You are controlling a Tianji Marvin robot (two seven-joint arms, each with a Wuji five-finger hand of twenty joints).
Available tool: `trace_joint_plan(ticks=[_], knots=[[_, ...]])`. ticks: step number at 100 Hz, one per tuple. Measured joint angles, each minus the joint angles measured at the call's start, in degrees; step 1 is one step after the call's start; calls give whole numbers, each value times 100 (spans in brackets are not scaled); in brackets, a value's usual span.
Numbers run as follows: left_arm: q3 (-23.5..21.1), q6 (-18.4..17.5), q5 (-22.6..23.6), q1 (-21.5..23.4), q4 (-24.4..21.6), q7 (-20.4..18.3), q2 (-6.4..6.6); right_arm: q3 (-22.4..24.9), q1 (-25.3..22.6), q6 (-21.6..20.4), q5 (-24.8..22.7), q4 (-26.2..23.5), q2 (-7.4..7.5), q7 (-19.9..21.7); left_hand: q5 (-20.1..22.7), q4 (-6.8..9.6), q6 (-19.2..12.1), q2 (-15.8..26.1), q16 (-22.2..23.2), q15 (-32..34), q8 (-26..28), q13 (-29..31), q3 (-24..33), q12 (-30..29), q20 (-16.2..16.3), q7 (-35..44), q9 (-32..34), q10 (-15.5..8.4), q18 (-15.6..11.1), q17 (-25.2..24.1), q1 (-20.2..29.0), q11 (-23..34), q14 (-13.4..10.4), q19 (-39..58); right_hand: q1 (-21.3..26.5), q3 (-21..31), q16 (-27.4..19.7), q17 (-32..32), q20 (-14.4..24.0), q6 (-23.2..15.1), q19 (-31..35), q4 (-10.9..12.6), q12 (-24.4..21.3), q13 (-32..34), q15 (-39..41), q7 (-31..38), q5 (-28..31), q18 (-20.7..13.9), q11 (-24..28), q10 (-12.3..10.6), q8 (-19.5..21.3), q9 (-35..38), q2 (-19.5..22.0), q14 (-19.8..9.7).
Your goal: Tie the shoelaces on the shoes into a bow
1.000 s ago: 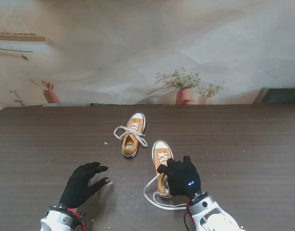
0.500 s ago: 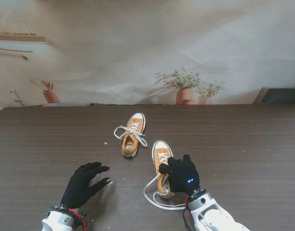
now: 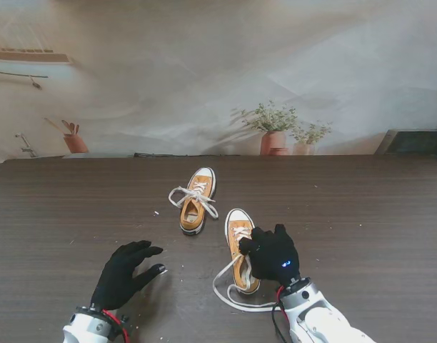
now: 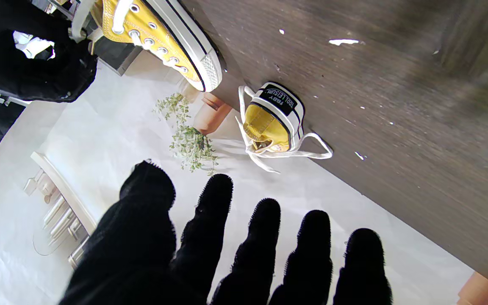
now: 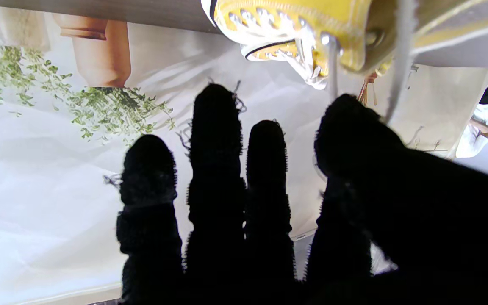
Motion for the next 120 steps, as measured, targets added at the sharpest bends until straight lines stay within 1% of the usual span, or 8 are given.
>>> trace_joint_plan(ticks=[46, 70, 86, 96, 100, 105, 108, 120], knots=[[-6, -15, 5, 35, -21, 21, -3, 704, -537, -361, 361, -501, -122, -14, 0, 0, 0, 0, 0, 1, 7, 0, 0, 0, -2, 1, 0, 0, 0, 1, 0, 0, 0, 0, -91, -164, 62, -63, 0, 0, 2, 0, 0, 1, 0, -98, -77, 54, 0, 41, -45, 0, 344, 76], [-5, -14, 4, 43, -35, 18, -3, 1186, -751, -417, 323, -728, -162, 129, 0, 0, 0, 1, 0, 1, 7, 0, 0, 0, -2, 1, 0, 0, 0, 1, 30, 0, 0, 0, -214, -283, 65, -100, 1, 6, 2, 4, 0, 1, 0, -152, -233, 58, -2, 49, -146, 0, 505, 135], [20, -4, -3, 35, -39, -21, 1, 1382, -968, -356, 628, -905, -162, 598, 0, 0, 0, 7, 0, 2, 8, 0, 10, 0, -2, 1, 0, 1, 0, 1, 131, 1, 0, 0, -481, -473, 65, -348, 1, 604, -6, 4, -3, -107, -101, -337, -727, 209, -79, 240, -563, -121, 841, 342], [43, 4, -4, 27, -41, -43, 3, 1425, -1213, 233, 654, -1127, -179, 668, 0, 0, 0, 7, 0, 3, 9, 0, 10, 0, -2, 1, 0, 1, 0, 1, 131, 2, 0, 0, -967, -657, 65, -604, 1, 1015, -121, 4, -6, -317, -302, -651, -857, 326, -91, 411, -578, -291, 1264, 533], [49, 4, -2, 25, -42, -46, 4, 1461, -1331, 360, 680, -1243, -196, 700, 0, 0, 0, 7, 0, 4, 10, 0, 10, 0, -2, 1, 0, 1, 0, 1, 143, 2, 0, 0, -1250, -664, 65, -718, 3, 1187, -170, 211, -9, -420, -315, -895, -852, 366, -146, 470, -533, -377, 1547, 634], [51, 4, 0, 24, -43, -47, 4, 1524, -1492, 373, 746, -1413, -218, 832, 0, 1, 0, 7, 0, 4, 11, 0, 10, 0, -2, 1, 0, 1, 0, 1, 185, 2, 0, 0, -1817, -1010, 65, -847, 13, 1384, -279, 677, -9, -522, -497, -1339, -850, 409, -174, 523, -13, -485, 2038, 705], [51, 5, 1, 24, -44, -48, 4, 1573, -1602, 373, 783, -1546, -229, 992, 0, 1, 0, 7, 0, 4, 12, 0, 10, 0, -2, 1, 0, 1, 0, 1, 185, 3, 0, 0, -2061, -1311, 65, -926, 14, 1502, -346, 833, -9, -562, -573, -1504, -849, 425, -218, 572, 157, -485, 2290, 782], [49, 9, 1, 28, -54, -44, 3, 1702, -2001, 491, 923, -2055, -242, 1597, 0, 1, 0, 7, 0, 4, 16, 0, 10, 0, -2, 1, 0, 1, 0, 1, 185, 3, 0, 0, -2598, -2422, 65, -1114, 14, 1925, -547, 929, -8, -718, -931, -1805, -840, 569, -355, 734, 432, -485, 2950, 1039]])
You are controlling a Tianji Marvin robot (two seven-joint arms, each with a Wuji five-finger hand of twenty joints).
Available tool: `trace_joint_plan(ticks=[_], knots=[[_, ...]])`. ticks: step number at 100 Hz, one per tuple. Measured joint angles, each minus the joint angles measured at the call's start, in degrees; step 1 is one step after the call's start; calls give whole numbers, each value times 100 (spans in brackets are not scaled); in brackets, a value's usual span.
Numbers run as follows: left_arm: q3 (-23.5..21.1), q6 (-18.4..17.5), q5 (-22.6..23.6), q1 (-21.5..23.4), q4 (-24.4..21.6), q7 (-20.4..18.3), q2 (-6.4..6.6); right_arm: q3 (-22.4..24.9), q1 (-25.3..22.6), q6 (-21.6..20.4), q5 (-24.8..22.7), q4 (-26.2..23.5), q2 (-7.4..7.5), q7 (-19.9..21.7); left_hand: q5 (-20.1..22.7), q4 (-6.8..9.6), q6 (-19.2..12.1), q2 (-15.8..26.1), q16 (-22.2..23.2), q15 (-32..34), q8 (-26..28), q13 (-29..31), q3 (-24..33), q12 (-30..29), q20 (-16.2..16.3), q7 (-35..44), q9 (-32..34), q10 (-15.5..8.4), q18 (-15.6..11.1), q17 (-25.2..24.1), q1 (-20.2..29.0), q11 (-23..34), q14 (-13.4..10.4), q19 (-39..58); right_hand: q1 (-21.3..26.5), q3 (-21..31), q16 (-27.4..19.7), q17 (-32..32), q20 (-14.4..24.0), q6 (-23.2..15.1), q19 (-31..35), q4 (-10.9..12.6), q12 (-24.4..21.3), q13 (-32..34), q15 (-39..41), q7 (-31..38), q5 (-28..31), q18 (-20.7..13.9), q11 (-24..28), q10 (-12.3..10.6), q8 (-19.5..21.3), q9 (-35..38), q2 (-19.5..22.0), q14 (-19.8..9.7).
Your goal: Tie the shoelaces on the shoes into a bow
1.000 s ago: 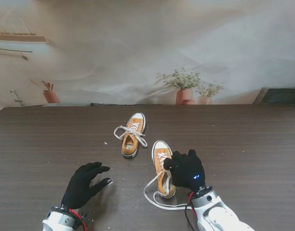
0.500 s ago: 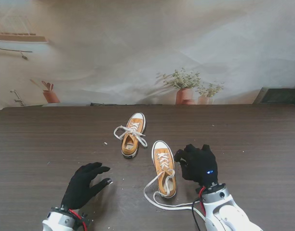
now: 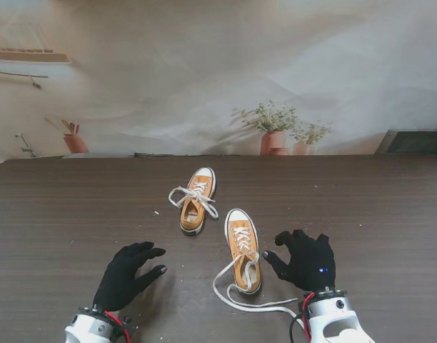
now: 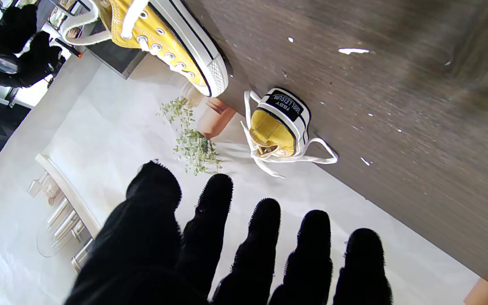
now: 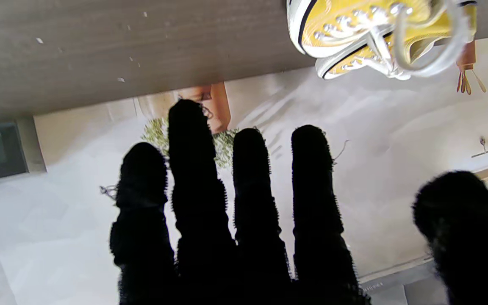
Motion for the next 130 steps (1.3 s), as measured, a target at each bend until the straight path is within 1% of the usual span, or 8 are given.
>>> trace_joint_plan(ticks=[13, 28, 30, 56, 98, 104, 111, 130], knots=[[-8, -3, 2, 11, -10, 20, -2, 21, -212, 190, 57, -323, 15, 611, 0, 0, 0, 0, 0, 0, 7, 0, 0, 0, 0, 0, 0, 0, 0, 0, 55, 0, 0, 0, -340, -880, 0, -33, 0, 295, -63, 114, 0, -11, -208, -180, 300, 129, -79, 79, 149, 0, 419, 111], [-10, -9, 50, 22, -16, 50, -2, -138, -184, 685, 11, -415, 80, 1025, 0, 0, 0, 0, 0, 0, 53, 0, 0, 0, 0, 1, 0, 0, 0, 1, 55, 0, 0, 0, -556, -1342, 0, 30, 33, 496, -65, 149, 0, 6, -276, -225, 576, 271, -88, 141, 273, 30, 573, 209], [-10, -10, 59, 25, -18, 56, -2, -173, -165, 757, -11, -412, 90, 1051, 0, 0, 0, 0, 0, 1, 53, 0, 0, 0, 0, 1, 0, 0, 0, 1, 55, 0, 0, 0, -556, -1365, 0, 37, 37, 515, -65, 227, -1, 14, -283, -269, 615, 292, -71, 145, 291, 77, 584, 213], [-13, -45, 67, 47, -29, 75, -2, -584, 266, 1279, -60, -265, 143, 1594, 0, 0, 0, 0, 0, 1, 56, 1, -18, 0, -1, 56, 0, 0, 0, 6, 116, 1, 0, 0, -840, -1535, 0, 164, 49, 743, -65, 246, -5, 212, -336, -373, 1007, 505, -163, 212, 366, 428, 651, 350], [-14, -101, 77, 56, -29, 94, -2, -1236, 951, 1828, 135, 91, 133, 1697, 0, 3, 0, 2, 0, 3, 58, 4, -10, 0, -2, 58, 0, 0, 0, 55, 180, 2, 0, 0, -838, -1535, 10, 302, 51, 786, -65, 339, -5, 421, -423, -437, 1377, 596, -227, 213, 506, 730, 658, 362], [-14, -108, 75, 57, -29, 94, -2, -1297, 1046, 1931, 134, 167, 124, 1699, 0, 3, 0, 2, 0, 3, 59, 4, -10, 0, -6, 59, 0, 0, 0, 55, 180, 2, 0, 0, -832, -1496, 11, 311, 51, 782, -65, 400, -5, 422, -436, -484, 1419, 620, -221, 213, 579, 792, 658, 362], [-14, -117, 75, 60, -29, 94, -2, -1337, 1132, 2007, 134, 246, 114, 1711, 0, 3, 0, 2, 0, 3, 59, 4, -10, 0, -8, 59, 0, 1, 0, 56, 180, 2, 0, 0, -650, -1035, 18, 317, 52, 779, -64, 400, -1, 424, -436, -409, 1492, 620, -221, 213, 723, 827, 632, 362], [-14, -129, 89, 68, -30, 135, -3, -1373, 1235, 2098, 166, 344, 104, 1801, 0, 8, 0, 2, 0, 5, 59, 4, 1, 0, -10, 62, 0, 1, 1, 57, 301, 4, 0, 0, -49, 10, 62, 395, 67, 728, -53, 397, 6, 491, -431, -155, 1639, 622, -218, 188, 1000, 893, 89, 350]])
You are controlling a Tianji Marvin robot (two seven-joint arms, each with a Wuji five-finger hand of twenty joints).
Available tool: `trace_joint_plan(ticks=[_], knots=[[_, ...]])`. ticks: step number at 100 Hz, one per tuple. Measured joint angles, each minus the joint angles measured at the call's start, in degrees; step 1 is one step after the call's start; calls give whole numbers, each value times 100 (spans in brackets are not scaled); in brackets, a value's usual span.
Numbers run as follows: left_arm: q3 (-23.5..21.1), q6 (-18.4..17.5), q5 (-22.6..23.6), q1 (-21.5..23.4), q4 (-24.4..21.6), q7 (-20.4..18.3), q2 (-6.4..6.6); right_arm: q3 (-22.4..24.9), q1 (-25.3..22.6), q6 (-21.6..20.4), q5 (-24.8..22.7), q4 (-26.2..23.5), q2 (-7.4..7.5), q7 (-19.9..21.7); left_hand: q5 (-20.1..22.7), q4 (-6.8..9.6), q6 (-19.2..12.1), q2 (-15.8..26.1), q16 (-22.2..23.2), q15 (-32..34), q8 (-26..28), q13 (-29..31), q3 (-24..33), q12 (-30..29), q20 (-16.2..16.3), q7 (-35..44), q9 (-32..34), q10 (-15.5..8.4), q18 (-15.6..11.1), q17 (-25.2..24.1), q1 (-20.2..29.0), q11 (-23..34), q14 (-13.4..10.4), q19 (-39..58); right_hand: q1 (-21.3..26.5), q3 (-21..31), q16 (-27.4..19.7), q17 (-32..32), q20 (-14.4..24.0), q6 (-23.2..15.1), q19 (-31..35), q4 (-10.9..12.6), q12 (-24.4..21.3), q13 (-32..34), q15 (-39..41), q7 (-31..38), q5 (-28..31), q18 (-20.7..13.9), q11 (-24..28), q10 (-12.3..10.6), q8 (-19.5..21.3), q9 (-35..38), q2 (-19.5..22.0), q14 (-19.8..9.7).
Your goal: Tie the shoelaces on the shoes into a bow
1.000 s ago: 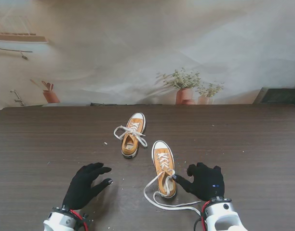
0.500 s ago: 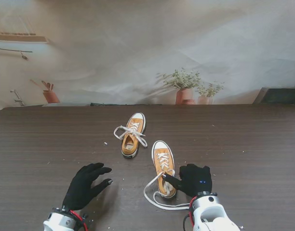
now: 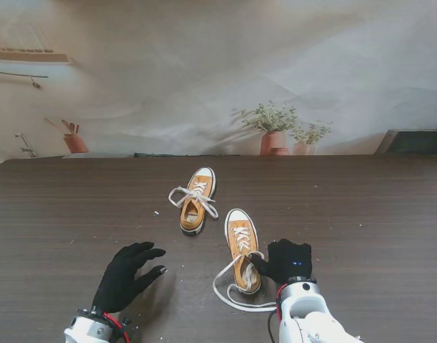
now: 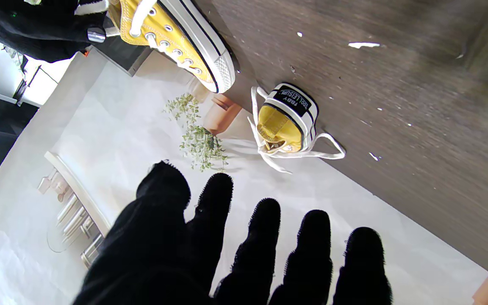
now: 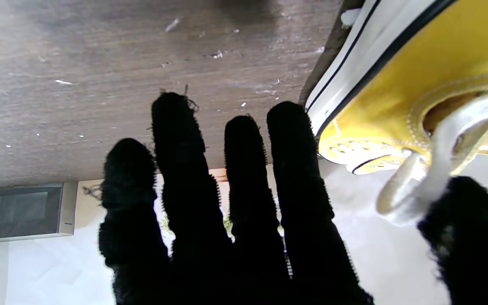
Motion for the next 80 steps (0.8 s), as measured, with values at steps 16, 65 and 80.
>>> trace_joint_plan(ticks=[16, 65, 80], knots=[[0, -2, 1, 2, -1, 5, -1, 3, 5, -10, 9, 19, -2, -4, 0, 0, 0, 0, 0, 53, 0, 0, 0, 0, 0, 1, 0, 0, 0, 1, 0, 0, 0, 0, 571, 647, 15, 74, 2, -144, 11, -2, 63, 68, 21, 217, 0, 0, 68, -103, 187, 2, -504, -39], [13, -36, -6, 4, -6, -2, 0, 212, -7, -291, -551, -93, 11, -46, 137, 0, 1, 0, 0, 62, 1, 0, 0, 0, -2, 55, 0, 0, 0, 2, 111, 57, 0, 0, 2347, 1664, 15, 137, -8, -662, 5, -808, 69, 77, 15, 2319, -469, -375, 296, -349, -578, 117, -2505, -477], [14, -39, -5, 10, -11, 8, -1, 155, 202, -323, -810, 129, 34, -272, 137, 0, 1, 0, 0, 63, 1, 1, 0, 0, -5, 56, 20, 0, 0, 2, 112, 57, 0, 0, 2339, 1782, 15, -18, -83, -795, -117, -812, 69, 60, -63, 2463, -569, -468, 354, -419, -524, 116, -2666, -502]])
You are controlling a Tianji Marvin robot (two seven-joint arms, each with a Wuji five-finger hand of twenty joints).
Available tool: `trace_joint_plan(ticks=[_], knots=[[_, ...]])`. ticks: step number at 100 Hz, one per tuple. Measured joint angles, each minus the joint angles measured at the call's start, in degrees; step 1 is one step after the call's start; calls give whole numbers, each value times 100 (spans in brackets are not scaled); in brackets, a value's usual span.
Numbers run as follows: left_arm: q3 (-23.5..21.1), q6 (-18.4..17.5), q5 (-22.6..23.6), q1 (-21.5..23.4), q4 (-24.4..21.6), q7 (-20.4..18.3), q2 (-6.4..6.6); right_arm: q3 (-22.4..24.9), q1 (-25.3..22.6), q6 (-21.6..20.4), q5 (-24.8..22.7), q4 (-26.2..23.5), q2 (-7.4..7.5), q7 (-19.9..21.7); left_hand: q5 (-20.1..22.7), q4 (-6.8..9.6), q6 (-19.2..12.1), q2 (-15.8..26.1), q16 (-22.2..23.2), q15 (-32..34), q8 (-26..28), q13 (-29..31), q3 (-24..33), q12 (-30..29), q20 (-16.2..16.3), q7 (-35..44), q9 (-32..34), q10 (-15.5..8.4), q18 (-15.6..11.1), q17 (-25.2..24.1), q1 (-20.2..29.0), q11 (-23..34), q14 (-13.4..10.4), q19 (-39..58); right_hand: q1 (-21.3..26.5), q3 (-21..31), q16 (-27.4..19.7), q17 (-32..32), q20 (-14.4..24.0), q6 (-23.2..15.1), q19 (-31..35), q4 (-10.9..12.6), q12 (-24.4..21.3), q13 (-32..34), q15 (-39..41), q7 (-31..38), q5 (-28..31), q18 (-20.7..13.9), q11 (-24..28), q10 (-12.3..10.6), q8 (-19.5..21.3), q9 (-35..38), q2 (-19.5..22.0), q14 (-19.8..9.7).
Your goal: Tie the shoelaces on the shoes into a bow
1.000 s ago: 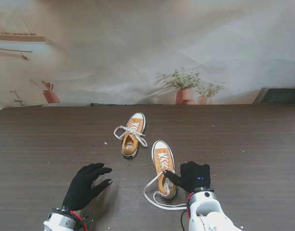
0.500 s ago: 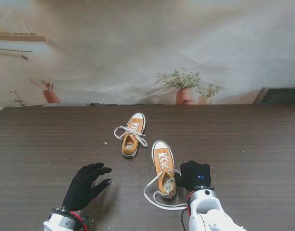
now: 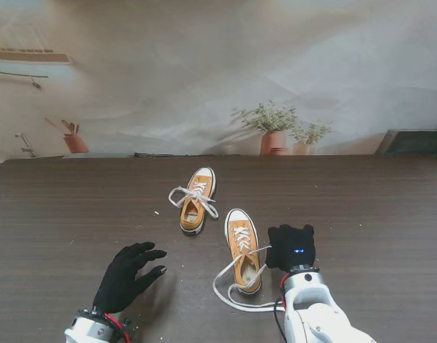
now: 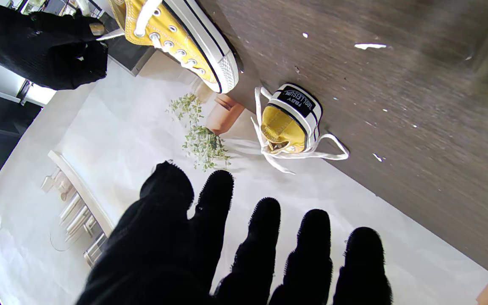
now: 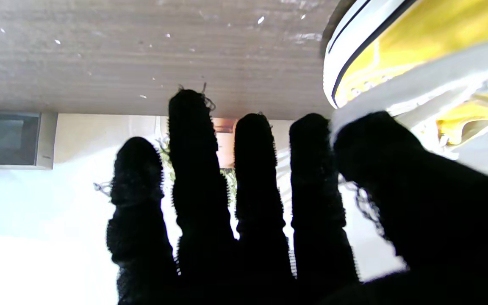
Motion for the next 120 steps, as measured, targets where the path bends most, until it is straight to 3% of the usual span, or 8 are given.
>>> trace_joint_plan(ticks=[15, 29, 49, 69, 83, 91, 111, 120], knots=[[1, -8, 5, 6, -3, 22, -1, -62, 232, -90, 124, 410, -26, -736, 0, 0, 0, 0, 0, 1, 0, 1, 0, 0, -6, 0, 33, 0, 0, 0, 0, 42, 0, 0, -4, -13, -150, -443, -220, -195, -439, -5, -104, -365, -395, 135, -301, -66, -24, -55, 99, -379, 41, 6], [6, -9, 5, 8, -7, 18, -1, -18, 309, -501, 725, 662, -130, -1441, 1, 0, 1, 0, 0, 1, 0, 1, 0, 0, -13, 0, 34, 0, 0, 0, 0, 42, 0, 0, -4, -23, -288, -652, -517, -275, -798, -203, -260, -517, -656, 141, -434, -81, -153, -45, 159, -591, 243, 77], [26, -9, 3, 6, -10, -6, 2, 17, 332, -620, 720, 842, -265, -2079, 1, 0, 1, 0, 0, 2, 0, 2, 0, 0, -22, 0, 34, 0, 1, 1, 0, 42, 0, 0, 59, -22, -303, -474, -679, -353, -819, -241, -453, -398, -685, 141, -593, -45, -145, 22, 139, -522, 210, 139], [49, -9, 1, 2, -12, -24, 3, 18, 340, -695, 935, 852, -312, -2059, 1, 0, 1, 1, 0, 2, 0, 3, 0, 0, -28, 0, 35, 0, 1, 1, 0, 43, 0, 0, 177, 121, -304, 94, -961, -353, -671, -299, -809, 139, -645, 251, -645, -16, -585, 97, 70, 102, 17, 137], [52, -18, 1, 2, -12, -24, 3, 14, 333, -765, 1198, 839, -332, -1922, 2, 0, 1, 19, 0, 4, 0, 8, 0, 0, -29, 0, 37, 0, 1, 1, 0, 43, 0, 0, 308, 282, -282, 750, -1214, -309, -544, -356, -1015, 794, -218, 308, -658, -41, -623, 48, 66, 1176, -156, -66], [53, -18, 1, 1, -12, -20, 3, 17, 314, -813, 1345, 811, -350, -1850, 3, 0, 1, 61, 0, 5, 0, 8, 0, 0, -31, 0, 61, 0, 1, 1, 0, 53, 0, 0, 474, 282, -145, 1000, -1390, -112, -432, -520, -1041, 892, 419, 344, -697, -103, -330, -48, 64, 1404, -118, -137], [58, -21, -10, 1, -16, -23, 2, 92, 222, -956, 2199, 641, -463, -1633, 4, -44, 1, 65, 0, 6, 0, 8, -1, 0, -32, 0, 65, 0, 1, 2, 0, 55, 0, 0, 814, 258, 5, 1370, -1415, 276, -287, -523, -1004, 900, 1386, 562, -1038, -191, 573, -54, 78, 1503, 93, -269], [58, -28, -14, 3, -19, -24, 2, 180, 145, -1049, 2831, 484, -530, -1409, 5, -44, 0, 65, 0, 6, 0, 8, -2, 0, -33, 0, 88, 0, 1, 2, 0, 66, 0, 0, 886, 152, 155, 1478, -1415, 317, -215, -523, -749, 902, 1827, 587, -1149, -191, 926, -50, 78, 1501, 195, -271]])
